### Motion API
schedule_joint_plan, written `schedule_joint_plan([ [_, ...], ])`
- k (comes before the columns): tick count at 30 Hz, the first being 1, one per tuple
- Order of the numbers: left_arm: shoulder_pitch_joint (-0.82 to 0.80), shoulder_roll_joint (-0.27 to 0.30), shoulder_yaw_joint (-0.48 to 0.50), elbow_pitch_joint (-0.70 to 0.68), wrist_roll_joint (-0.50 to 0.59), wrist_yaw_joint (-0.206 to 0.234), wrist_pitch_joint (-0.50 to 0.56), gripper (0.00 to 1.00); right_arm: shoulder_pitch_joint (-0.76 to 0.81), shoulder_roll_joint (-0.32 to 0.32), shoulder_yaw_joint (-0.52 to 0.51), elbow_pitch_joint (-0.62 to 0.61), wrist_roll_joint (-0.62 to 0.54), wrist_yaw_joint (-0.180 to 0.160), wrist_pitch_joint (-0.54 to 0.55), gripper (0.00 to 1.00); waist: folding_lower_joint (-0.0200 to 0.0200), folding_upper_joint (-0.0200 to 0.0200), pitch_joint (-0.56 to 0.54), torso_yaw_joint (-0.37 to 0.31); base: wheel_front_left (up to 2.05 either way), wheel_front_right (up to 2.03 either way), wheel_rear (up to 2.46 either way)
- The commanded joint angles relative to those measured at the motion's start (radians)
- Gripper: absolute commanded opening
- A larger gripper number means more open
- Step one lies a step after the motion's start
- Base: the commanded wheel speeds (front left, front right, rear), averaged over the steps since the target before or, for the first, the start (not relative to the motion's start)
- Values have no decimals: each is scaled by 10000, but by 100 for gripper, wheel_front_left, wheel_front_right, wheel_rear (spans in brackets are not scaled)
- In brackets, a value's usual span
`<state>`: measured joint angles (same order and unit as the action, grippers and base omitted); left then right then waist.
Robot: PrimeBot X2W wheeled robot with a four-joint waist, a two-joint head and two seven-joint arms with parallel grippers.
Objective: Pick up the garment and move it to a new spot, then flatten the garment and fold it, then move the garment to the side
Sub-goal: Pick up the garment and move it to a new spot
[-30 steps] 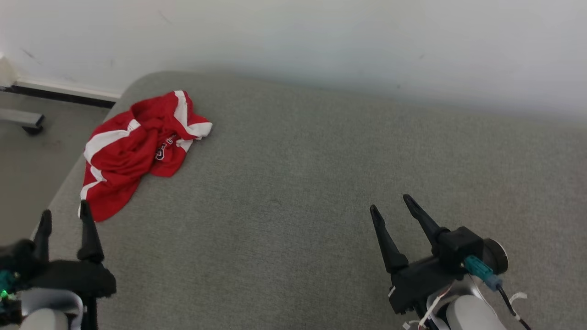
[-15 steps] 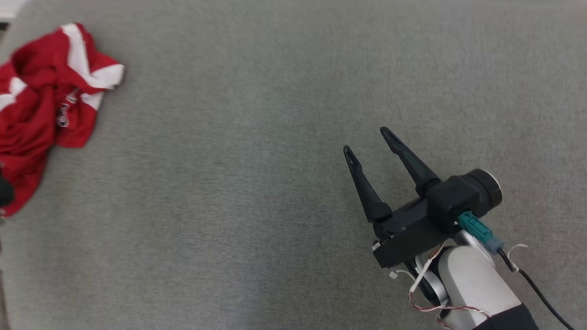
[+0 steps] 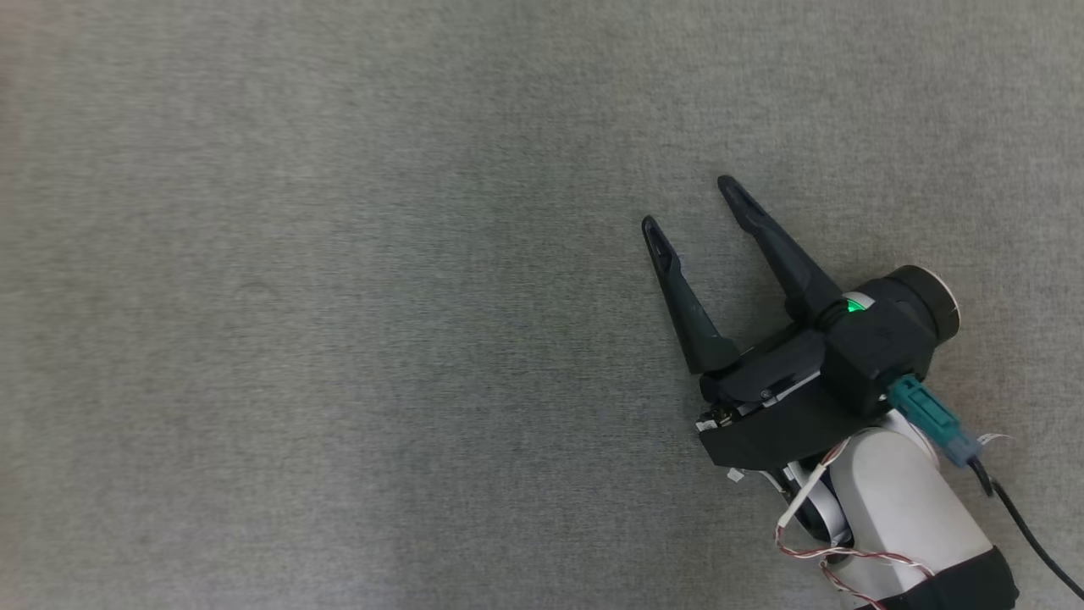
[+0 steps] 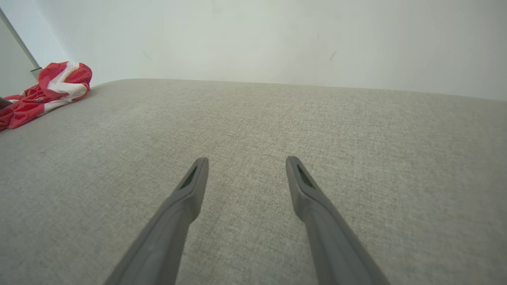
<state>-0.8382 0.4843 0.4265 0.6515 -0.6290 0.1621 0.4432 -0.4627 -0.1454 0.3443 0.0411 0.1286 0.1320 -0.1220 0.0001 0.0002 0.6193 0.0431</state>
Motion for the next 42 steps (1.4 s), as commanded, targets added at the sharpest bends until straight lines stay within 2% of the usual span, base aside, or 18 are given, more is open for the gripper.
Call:
schedule_joint_plan([
  [1, -42, -27, 11, -3, -186, 67, 188, 100, 79, -77, -63, 61, -50, -29, 67, 100, -1, -2, 520, -431, 0, 0, 0],
  [5, 523, -469, -84, 171, -385, 273, 1177, 100, 196, -85, -250, 27, 1, -29, 106, 100, -1, -2, 436, -389, 0, 0, 0],
  [6, 661, -558, -116, 145, -404, 262, 1248, 85, 212, -52, -258, 16, 32, -29, 87, 100, -1, -2, 380, -385, 0, 0, 0],
  [7, 751, -631, -114, 104, -444, 228, 1238, 0, 224, -29, -249, 21, 58, -29, 91, 100, -1, -2, 313, -381, 0, 0, 0],
  [11, 1153, -650, 21, -28, -498, -44, 760, 0, 276, 70, -198, 108, 155, -29, -28, 100, -1, -2, -131, -379, 0, 0, 0],
  [13, 1235, -552, 90, -102, -602, -333, 588, 0, 301, 154, -198, 201, 244, -29, -119, 100, -1, -2, -454, -396, 0, 0, 0],
  [14, 1188, -339, 116, -203, -680, -660, 505, 0, 391, 223, -206, 333, 295, -29, -221, 100, -1, -2, -830, -421, 0, 0, 0],
  [16, 1141, -120, 136, -348, -742, -915, 415, 0, 463, 288, -231, 520, 345, -29, -334, 100, -1, -2, -1258, -452, 0, 0, 0],
  [20, 913, 204, -44, -705, -735, -1406, 491, 0, 691, 445, -219, 944, 535, -29, -537, 100, -1, -2, -2134, -557, 0, 0, 0],
  [26, 527, 111, -653, -1622, -808, -1920, 979, 0, 1081, 643, -61, 1641, 835, -29, -756, 100, -1, -2, -3594, -869, 0, 0, 0],
  [32, 422, -471, -1596, -2817, -611, -1971, 1662, 0, 1451, 739, -66, 2120, 994, -29, -876, 100, -1, -2, -4754, -1245, 0, 0, 0],
  [42, 826, -2602, -3658, -5580, -860, -1692, 2995, 0, 1965, 863, -106, 2320, 1094, -29, -854, 100, -1, -2, -5890, -2188, 0, 0, 0],
])
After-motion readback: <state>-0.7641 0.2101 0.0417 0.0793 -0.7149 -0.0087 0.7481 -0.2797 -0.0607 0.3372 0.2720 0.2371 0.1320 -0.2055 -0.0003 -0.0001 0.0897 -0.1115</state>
